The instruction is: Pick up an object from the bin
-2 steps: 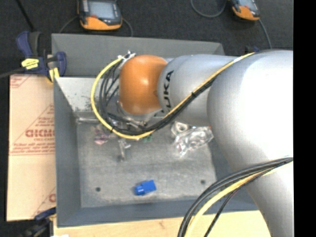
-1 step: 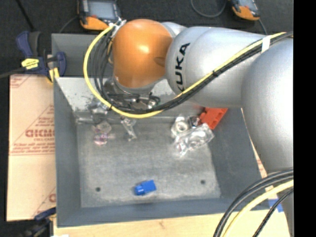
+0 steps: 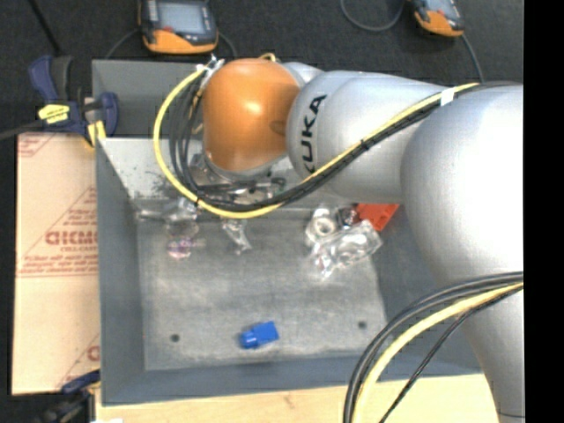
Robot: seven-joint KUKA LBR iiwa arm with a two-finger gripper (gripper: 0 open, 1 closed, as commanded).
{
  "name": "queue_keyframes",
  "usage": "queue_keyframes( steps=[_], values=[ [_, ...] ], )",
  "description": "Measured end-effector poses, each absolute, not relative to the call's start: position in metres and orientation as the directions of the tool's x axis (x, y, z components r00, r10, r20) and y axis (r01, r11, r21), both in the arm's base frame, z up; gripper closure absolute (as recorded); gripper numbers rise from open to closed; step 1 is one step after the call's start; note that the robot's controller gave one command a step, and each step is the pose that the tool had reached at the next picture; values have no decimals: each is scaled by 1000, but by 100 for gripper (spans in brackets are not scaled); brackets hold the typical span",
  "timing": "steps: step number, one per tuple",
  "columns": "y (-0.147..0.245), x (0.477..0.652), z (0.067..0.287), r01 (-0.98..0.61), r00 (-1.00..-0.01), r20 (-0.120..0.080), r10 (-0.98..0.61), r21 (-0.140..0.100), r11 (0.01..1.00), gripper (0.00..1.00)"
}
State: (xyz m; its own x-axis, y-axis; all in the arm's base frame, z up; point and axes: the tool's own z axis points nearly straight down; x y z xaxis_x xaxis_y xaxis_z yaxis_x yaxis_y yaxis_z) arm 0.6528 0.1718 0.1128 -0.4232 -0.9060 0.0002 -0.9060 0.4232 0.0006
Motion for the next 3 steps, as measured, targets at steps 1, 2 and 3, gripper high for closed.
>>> queue_keyframes(
  steps=[1,2,3],
  values=[
    [192,647,71,-831,-556,-5,-831,0,556,0],
    [191,648,73,-829,-560,-6,-829,-2,560,100],
    [199,651,182,-842,-539,-11,-842,-9,539,100]
  ],
)
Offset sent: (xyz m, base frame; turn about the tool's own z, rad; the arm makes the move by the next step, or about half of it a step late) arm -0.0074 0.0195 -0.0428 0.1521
